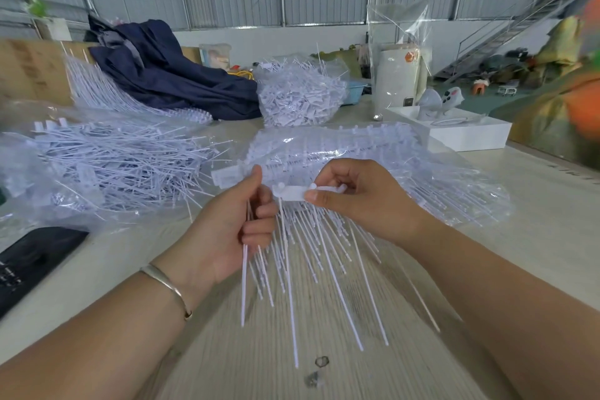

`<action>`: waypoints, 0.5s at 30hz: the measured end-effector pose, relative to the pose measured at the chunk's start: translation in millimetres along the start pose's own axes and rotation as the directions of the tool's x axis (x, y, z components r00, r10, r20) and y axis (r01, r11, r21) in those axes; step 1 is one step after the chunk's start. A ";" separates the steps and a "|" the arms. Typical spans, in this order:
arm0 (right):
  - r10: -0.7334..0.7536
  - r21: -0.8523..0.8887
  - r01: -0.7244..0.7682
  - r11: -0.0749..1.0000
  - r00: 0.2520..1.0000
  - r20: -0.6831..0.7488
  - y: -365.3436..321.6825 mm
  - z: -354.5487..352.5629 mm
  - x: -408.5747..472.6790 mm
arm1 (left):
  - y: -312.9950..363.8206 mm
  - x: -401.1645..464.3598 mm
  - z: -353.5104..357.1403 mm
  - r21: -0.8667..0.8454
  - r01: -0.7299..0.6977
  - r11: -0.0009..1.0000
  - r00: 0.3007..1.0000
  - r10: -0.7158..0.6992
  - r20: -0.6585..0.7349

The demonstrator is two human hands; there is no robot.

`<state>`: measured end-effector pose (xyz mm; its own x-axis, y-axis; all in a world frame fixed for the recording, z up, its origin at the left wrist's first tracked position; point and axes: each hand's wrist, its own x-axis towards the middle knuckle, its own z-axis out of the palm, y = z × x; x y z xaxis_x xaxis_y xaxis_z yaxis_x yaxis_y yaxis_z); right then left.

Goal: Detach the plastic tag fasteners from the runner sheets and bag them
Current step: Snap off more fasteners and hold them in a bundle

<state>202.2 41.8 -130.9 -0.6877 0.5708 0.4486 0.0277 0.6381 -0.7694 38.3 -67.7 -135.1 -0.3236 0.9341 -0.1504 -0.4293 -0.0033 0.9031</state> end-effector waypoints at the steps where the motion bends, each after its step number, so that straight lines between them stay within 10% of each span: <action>1: -0.010 -0.046 0.010 0.999 1.000 -0.001 -0.3 0.1 -0.4 | -1.4 0.0 1.2 0.035 -0.002 0.999 1.000 0.003 -0.017; 15: -0.057 -0.134 0.060 0.989 0.998 0.023 -5.2 -1.6 -2.1 | -5.5 -1.6 0.1 0.378 -0.187 0.907 0.978 0.207 -0.012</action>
<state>204.7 38.1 -127.2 -0.7050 0.5210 0.4812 0.0834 0.7347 -0.6732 41.2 -69.1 -139.8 -0.4155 0.9089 0.0346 -0.0103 -0.0427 0.9990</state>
